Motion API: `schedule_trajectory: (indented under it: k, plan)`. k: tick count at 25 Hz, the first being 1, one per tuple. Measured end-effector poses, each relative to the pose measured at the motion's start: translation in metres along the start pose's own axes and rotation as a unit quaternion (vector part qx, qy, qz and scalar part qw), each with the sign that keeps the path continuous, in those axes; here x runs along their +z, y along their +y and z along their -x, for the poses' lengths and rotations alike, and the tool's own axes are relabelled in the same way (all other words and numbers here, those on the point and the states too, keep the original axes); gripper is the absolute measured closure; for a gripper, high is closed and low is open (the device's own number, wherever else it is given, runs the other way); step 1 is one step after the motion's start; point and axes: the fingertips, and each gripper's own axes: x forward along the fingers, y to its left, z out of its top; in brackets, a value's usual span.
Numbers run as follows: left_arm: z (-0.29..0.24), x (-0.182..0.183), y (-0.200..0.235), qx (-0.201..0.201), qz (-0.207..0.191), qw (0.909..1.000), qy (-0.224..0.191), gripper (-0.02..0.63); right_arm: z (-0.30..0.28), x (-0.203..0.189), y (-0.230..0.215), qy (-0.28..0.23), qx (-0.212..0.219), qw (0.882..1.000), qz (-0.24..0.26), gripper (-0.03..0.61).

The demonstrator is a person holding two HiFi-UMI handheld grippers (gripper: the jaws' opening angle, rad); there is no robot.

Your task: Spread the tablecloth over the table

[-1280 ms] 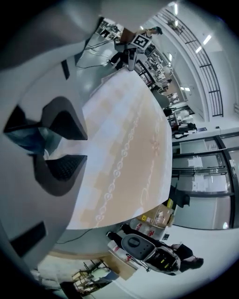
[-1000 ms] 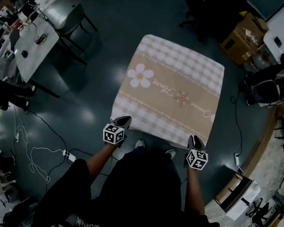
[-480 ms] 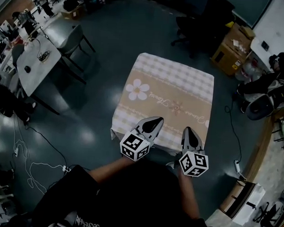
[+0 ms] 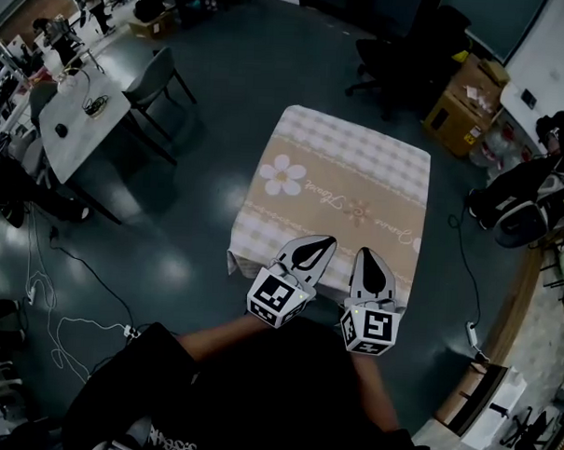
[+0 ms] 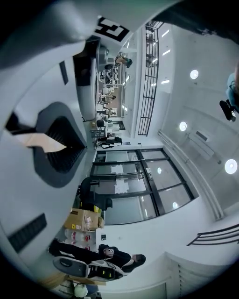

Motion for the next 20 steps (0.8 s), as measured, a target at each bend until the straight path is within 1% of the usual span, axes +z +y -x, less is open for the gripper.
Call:
schedule_trajectory:
  k: [3, 9, 13, 20]
  plan:
    - [0.008, 0.0, 0.001, 0.001, -0.01, 0.9999, -0.005, 0.597, -0.002, -0.003, 0.009, 0.003, 0.003, 1.0, 0.006, 0.561]
    - [0.017, -0.007, 0.003, 0.004, -0.012, 0.9999, -0.009, 0.597, -0.002, -0.011, 0.017, 0.009, 0.009, 1.0, 0.014, 0.561]
    - [0.024, -0.006, 0.015, 0.011, -0.005, 0.9999, -0.011, 0.597, -0.009, -0.01, 0.028, 0.011, 0.012, 1.0, 0.016, 0.561]
    - [0.021, -0.007, 0.034, 0.006, -0.004, 0.9999, -0.009, 0.597, -0.025, -0.012, 0.033, 0.013, 0.009, 1.0, 0.015, 0.561]
